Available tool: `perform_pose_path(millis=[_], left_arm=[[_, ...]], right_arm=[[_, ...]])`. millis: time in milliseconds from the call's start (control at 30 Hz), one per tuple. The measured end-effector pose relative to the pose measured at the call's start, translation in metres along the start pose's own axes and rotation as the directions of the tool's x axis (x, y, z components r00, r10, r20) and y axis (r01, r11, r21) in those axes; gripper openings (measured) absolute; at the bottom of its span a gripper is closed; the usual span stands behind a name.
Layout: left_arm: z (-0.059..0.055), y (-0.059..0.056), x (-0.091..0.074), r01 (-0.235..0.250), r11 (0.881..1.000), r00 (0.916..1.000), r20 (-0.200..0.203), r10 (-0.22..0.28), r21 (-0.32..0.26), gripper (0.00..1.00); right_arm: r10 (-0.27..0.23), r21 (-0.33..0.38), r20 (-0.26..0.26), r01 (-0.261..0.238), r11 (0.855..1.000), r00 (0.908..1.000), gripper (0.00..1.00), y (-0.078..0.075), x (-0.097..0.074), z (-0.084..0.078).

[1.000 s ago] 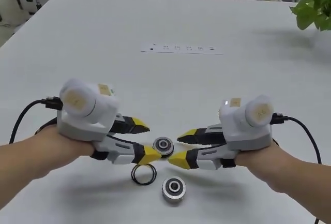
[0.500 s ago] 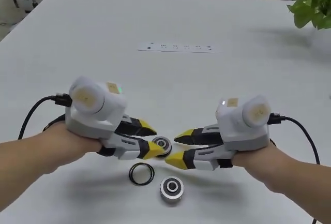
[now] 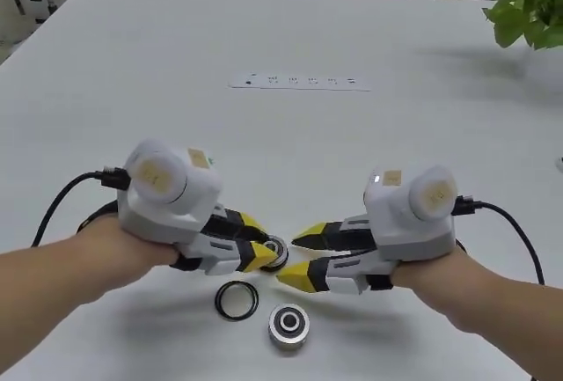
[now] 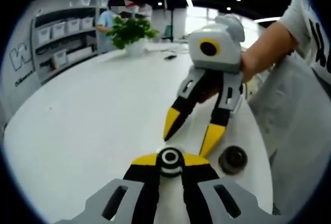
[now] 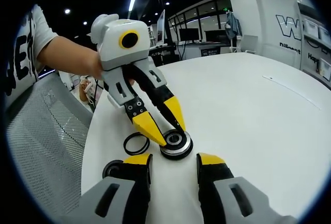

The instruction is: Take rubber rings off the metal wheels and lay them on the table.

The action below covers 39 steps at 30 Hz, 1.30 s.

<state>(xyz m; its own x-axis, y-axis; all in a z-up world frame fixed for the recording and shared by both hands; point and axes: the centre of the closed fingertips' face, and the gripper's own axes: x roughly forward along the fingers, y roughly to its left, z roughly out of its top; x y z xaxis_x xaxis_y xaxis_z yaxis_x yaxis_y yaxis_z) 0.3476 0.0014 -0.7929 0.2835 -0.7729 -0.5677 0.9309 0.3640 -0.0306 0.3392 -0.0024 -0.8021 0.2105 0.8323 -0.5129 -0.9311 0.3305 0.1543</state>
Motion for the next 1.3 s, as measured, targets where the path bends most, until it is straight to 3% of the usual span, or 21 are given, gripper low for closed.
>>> perform_pose_path(millis=[67,100,133,367,700,1300], left_arm=[[0.0,-0.002,-0.001,0.001,1.0,1.0,-0.001,-0.001,0.024,0.16],[0.002,0.0,0.0,-0.012,0.999,0.9998,0.018,0.012,0.038,0.16],[-0.001,-0.003,-0.001,-0.003,1.0,1.0,-0.001,0.003,0.026,0.16],[0.0,0.0,-0.001,-0.024,0.998,0.9995,0.023,0.023,0.05,0.14],[-0.001,-0.001,-0.003,-0.035,0.999,0.9992,0.022,0.034,0.03,0.14],[-0.001,-0.001,-0.002,-0.041,0.999,0.9988,0.026,0.04,0.015,0.14]], right_arm=[[0.0,0.001,0.003,0.0,1.0,1.0,0.32,0.0,0.001,0.001],[0.0,0.001,0.004,0.0,1.0,1.0,0.32,0.001,0.001,0.001],[-0.001,0.001,0.005,0.001,1.0,1.0,0.32,0.001,0.001,0.001],[-0.002,0.003,0.012,0.002,1.0,0.9999,0.31,0.0,0.005,0.004],[0.001,0.022,0.015,-0.001,1.0,0.9999,0.3,-0.002,0.014,0.005],[0.001,0.033,0.007,-0.001,0.999,1.0,0.21,-0.002,0.008,0.0]])
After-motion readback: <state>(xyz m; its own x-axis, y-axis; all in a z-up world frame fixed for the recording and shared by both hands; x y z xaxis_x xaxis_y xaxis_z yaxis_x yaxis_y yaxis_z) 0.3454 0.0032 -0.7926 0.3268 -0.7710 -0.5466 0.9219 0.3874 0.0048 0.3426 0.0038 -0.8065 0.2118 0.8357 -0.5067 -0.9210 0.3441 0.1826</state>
